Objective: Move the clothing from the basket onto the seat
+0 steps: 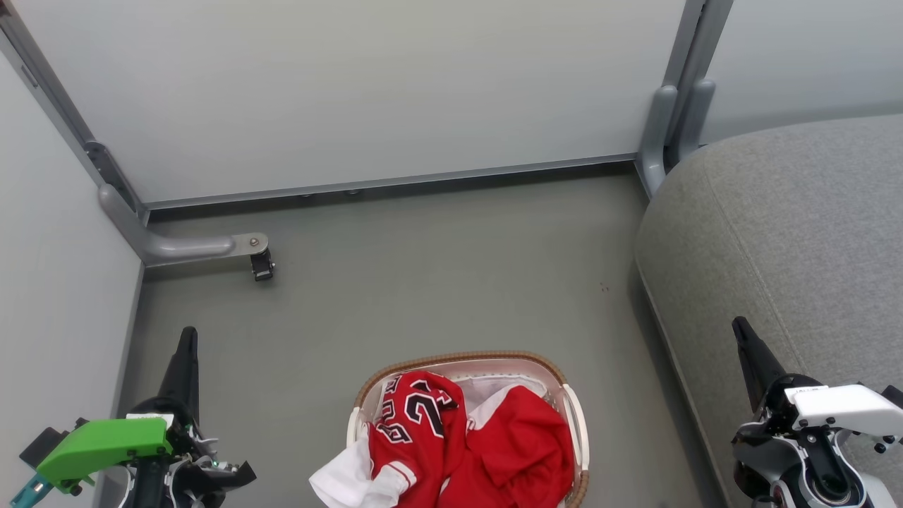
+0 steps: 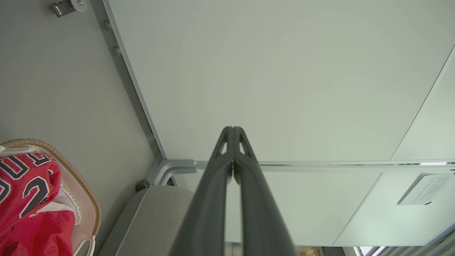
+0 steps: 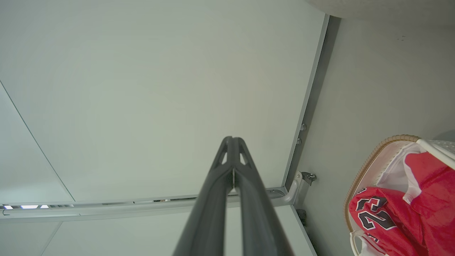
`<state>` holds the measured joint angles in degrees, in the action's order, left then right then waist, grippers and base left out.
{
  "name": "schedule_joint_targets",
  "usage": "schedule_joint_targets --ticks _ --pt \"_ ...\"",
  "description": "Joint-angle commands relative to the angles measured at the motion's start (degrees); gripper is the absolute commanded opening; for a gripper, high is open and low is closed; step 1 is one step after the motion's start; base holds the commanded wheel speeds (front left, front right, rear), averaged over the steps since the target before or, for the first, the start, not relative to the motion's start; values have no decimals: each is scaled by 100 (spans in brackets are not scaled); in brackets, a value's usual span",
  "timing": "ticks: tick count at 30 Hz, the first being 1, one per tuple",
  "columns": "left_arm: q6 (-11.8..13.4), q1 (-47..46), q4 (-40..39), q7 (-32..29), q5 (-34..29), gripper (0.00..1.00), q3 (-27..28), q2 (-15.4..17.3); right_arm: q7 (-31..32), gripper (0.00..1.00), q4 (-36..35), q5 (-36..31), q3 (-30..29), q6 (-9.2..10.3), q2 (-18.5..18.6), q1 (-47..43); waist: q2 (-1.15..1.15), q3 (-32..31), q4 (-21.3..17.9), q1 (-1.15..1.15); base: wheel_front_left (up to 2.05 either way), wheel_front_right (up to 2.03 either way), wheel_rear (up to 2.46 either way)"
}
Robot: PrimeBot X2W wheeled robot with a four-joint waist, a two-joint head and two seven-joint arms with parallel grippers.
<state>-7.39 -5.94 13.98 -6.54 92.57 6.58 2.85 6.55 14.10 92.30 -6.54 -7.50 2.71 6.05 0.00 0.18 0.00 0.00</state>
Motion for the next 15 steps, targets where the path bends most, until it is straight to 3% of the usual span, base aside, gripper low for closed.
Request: schedule_joint_targets --ticks 1,15 --pt "-31 -68 11 -12 -30 0 2 8 12 0 -23 23 -4 2 34 36 0 0 0 0 0 0 0" --pt "-31 -68 10 -12 -31 0 2 8 12 0 -23 23 -4 2 34 36 0 0 0 0 0 0 0"
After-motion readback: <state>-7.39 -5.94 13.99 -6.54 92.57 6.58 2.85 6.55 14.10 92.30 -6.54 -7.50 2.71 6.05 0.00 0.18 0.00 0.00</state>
